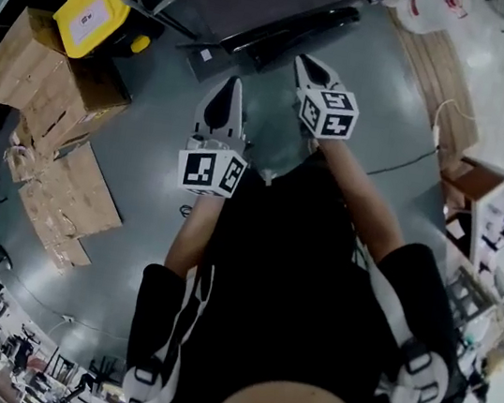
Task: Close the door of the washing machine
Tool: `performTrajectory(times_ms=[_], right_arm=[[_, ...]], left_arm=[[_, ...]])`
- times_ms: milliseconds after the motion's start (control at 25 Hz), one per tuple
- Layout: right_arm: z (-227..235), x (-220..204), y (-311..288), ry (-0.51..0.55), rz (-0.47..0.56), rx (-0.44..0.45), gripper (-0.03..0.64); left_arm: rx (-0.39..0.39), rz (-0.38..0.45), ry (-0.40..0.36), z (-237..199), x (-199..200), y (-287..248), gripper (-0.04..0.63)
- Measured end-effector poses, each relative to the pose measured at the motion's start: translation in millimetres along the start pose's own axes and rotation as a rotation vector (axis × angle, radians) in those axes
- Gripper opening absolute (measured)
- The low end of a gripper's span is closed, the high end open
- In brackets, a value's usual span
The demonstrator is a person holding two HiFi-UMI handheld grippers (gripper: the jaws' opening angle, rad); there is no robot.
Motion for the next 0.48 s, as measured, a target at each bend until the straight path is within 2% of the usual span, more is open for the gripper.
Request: performTrajectory(times_ms=[160,480], right_arm=[[10,44,43,0.030,0.063,0.047,0.015],[25,92,108,0.077,0.130,0.096,0.006]], left_arm=[[0.036,0.038,0.003,36,18,-2,0.005],[0.072,0.069,-0.074,78,41,0,0.005]])
Point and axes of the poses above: the fingertips, and each gripper's own axes: y backward along the fingers, z to its right, x out of its top, the point moved 9 cm from there along y, backward along the fingers
